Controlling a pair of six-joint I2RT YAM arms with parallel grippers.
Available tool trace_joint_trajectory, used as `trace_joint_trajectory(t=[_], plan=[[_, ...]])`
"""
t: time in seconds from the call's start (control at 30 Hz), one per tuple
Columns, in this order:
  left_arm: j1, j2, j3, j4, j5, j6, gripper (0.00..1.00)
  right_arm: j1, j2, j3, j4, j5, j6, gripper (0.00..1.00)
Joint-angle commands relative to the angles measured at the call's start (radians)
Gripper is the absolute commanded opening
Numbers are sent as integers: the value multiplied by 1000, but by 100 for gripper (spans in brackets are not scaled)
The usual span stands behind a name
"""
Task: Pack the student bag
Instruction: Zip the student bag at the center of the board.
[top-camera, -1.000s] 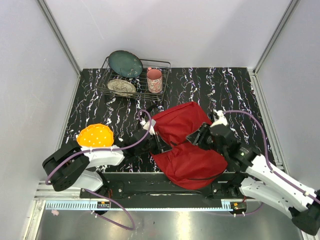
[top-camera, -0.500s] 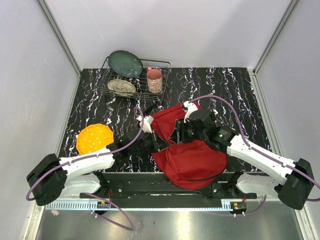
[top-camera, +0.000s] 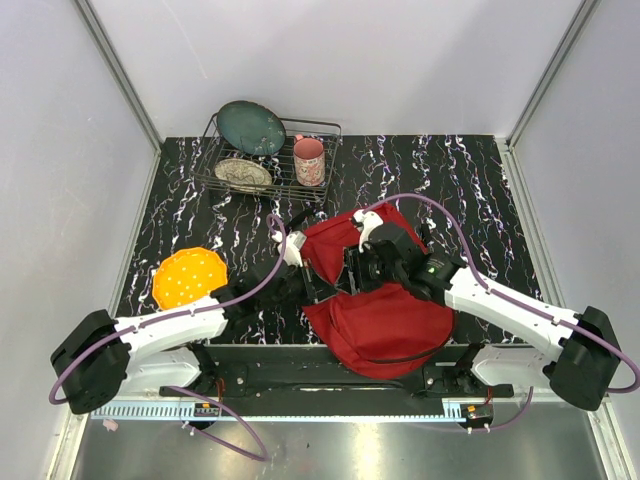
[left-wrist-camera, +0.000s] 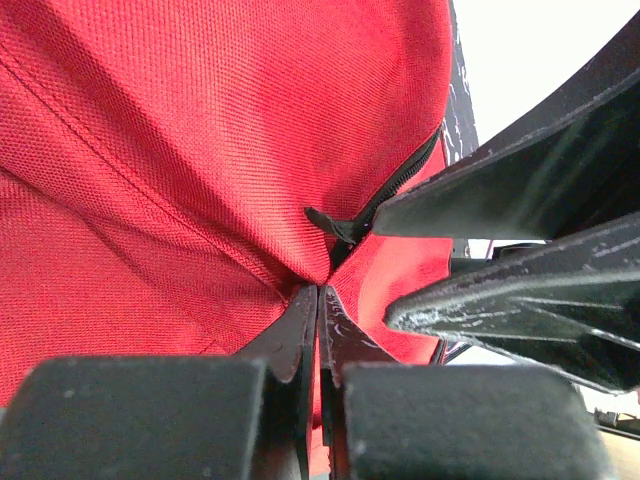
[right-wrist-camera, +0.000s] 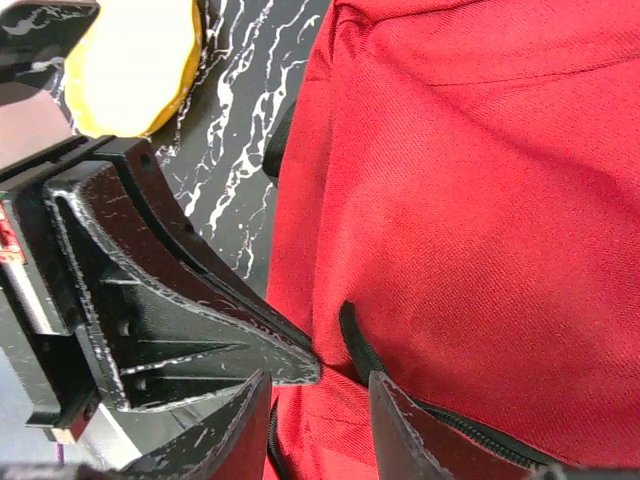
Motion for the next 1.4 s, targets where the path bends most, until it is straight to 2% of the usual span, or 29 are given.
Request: trace_joint_trajectory(t=[0.0,0.33,0.53,0.57,0.67,0.8,1.13,1.37], plan=[[5,-35,59,40,-34,26,0,9,14,13,31,65,-29,48],[3,-29,68,44,-19,27,0,7,89,16,60,101,-41,45],[3,-30,66,49,-16,24,0,7,107,3,76,128,-40,26],[3,-32,68,47,-17,24,0,7,109,-2,79,128,-40,17],[3,-33,68,43,-20,26,0,7,107,-4,71,183,-28,0],[5,-43,68,20,-34,29,0,7,55,-37,59,278,3,0],[17,-84,37,-42,-72,13,0,7,-198,-168,17,571,173,0],[30,-130,4,-72,-88,4,0,4,-262,-198,-21,731,267,0]])
